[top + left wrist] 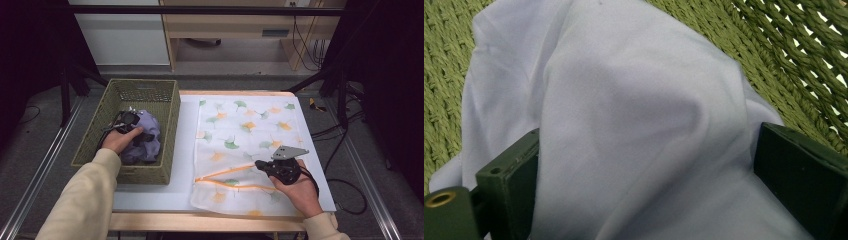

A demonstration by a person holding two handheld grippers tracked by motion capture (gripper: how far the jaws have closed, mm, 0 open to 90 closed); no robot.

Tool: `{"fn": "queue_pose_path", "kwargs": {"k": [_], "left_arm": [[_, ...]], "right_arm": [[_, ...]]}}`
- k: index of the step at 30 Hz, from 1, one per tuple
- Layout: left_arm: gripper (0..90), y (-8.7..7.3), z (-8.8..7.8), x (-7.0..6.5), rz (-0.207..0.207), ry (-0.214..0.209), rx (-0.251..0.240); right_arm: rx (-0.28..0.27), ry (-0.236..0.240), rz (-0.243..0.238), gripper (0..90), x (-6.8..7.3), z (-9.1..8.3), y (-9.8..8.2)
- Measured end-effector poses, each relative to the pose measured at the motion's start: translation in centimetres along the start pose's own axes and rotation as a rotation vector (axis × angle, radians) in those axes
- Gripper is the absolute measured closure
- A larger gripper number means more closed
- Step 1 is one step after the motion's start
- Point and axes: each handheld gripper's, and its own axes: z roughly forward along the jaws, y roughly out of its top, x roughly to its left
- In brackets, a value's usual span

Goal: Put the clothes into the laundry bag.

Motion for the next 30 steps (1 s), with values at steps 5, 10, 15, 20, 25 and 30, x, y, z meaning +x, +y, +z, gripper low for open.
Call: {"fn": "queue_pose_path", "kwargs": {"k": [5, 10, 15, 20, 25, 30], "left_arm": [[5.2, -0.01, -0.02, -0.11, 0.007, 0.000, 0.002], [5.7, -0.05, 0.04, -0.26, 0.009, -0.012, 0.029], [5.7, -0.10, 0.14, -0.28, 0.008, -0.005, 0.029], [5.6, -0.13, 0.04, -0.49, 0.024, -0.006, 0.035], [5.4, -0.21, 0.10, -0.57, 0.026, -0.002, 0.030], [5.5, -0.19, 0.08, -0.62, 0.035, -0.006, 0.033]], "right_arm": [[-0.001, 0.001, 0.000, 88.7, 0.01, 0.00, -0.01], [0.000, -0.001, -0.004, 88.7, -0.03, 0.05, -0.07], [0.003, 0.000, 0.000, 88.6, -0.01, 0.06, -0.13], [0.006, -0.001, -0.002, 88.6, 0.00, 0.10, -0.14], [0.006, -0.001, 0.000, 88.6, -0.01, 0.12, -0.15], [0.006, -0.001, -0.001, 88.6, -0.01, 0.10, -0.15]]}}
